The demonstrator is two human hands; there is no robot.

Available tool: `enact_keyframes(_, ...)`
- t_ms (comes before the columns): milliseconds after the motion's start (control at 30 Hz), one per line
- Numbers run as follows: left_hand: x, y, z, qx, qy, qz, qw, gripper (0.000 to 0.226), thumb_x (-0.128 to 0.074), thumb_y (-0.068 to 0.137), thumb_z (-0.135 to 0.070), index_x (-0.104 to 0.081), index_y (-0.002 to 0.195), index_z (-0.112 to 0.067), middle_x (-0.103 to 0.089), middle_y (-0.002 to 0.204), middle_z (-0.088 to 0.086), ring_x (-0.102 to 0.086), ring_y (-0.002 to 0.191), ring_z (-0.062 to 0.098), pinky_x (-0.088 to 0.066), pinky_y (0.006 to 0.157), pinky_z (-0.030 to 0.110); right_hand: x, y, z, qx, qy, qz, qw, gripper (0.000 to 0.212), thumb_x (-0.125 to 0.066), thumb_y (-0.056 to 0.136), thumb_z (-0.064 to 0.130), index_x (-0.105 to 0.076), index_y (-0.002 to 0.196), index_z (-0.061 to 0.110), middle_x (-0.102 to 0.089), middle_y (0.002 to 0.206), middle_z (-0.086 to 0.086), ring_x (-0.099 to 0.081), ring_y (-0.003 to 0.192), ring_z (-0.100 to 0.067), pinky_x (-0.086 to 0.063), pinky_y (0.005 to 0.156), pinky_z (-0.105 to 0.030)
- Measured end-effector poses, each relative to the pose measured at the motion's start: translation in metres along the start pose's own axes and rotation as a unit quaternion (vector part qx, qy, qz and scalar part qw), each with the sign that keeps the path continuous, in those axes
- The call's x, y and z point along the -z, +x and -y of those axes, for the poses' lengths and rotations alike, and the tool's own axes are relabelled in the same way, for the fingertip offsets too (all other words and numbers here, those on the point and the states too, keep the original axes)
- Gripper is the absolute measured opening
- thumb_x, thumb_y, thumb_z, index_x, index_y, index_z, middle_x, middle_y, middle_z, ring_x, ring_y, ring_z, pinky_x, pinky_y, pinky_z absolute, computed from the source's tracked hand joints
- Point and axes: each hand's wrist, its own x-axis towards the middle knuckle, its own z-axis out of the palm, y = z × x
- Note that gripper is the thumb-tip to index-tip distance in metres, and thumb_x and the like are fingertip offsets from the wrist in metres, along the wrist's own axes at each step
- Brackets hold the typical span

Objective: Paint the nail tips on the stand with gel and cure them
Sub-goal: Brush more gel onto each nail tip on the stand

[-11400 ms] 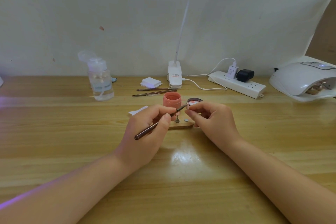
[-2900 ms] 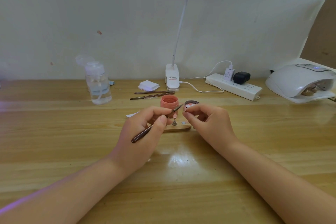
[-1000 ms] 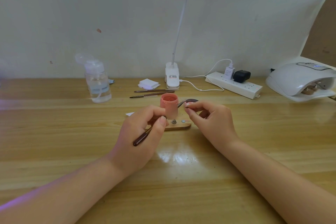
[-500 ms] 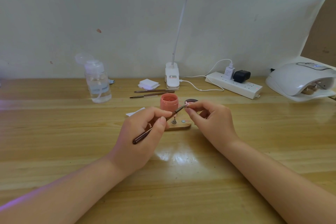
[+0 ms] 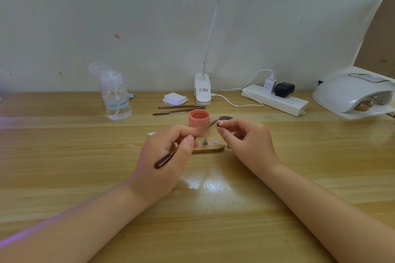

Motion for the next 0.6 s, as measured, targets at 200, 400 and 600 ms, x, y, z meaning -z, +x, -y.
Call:
enact_keyframes(200,0.0002,0.0000,0.0017,-0.003,0.025,-0.005,1.000,0.030,-0.046,0.087,-0.037,-0.069,0.097,-0.021,-0.069,0.079,-0.001,-0.064,0.069,0.023,-0.048,0.065,0.040,-0.0001,-0.0008,0.0010,-0.004,0.003,0.005,1.000,0.009,-0.073,0.084,0.015,-0.074,0.085,0.023,-0.069,0.070,0.010,-0.063,0.060,-0.022,-0.055,0.067,-0.041)
enact_keyframes(400,-0.0005,0.0013,-0.0004,-0.013,0.022,0.009,1.000,0.026,-0.047,0.090,-0.036,-0.068,0.105,-0.029,-0.071,0.086,-0.010,-0.066,0.083,0.015,-0.051,0.071,0.025,-0.0007,-0.0008,0.0004,-0.006,0.003,0.003,1.000,0.006,-0.074,0.083,0.015,-0.074,0.086,0.021,-0.071,0.071,0.004,-0.063,0.060,-0.022,-0.055,0.068,-0.041)
enact_keyframes(600,-0.0001,0.0002,0.0032,-0.002,0.029,-0.001,1.000,0.021,-0.048,0.090,-0.032,-0.066,0.102,-0.030,-0.069,0.089,-0.015,-0.064,0.087,0.008,-0.044,0.076,0.012,-0.0010,-0.0010,0.0002,-0.004,-0.006,0.003,1.000,0.008,-0.074,0.084,0.015,-0.075,0.087,0.022,-0.071,0.072,0.007,-0.062,0.059,-0.018,-0.054,0.065,-0.035)
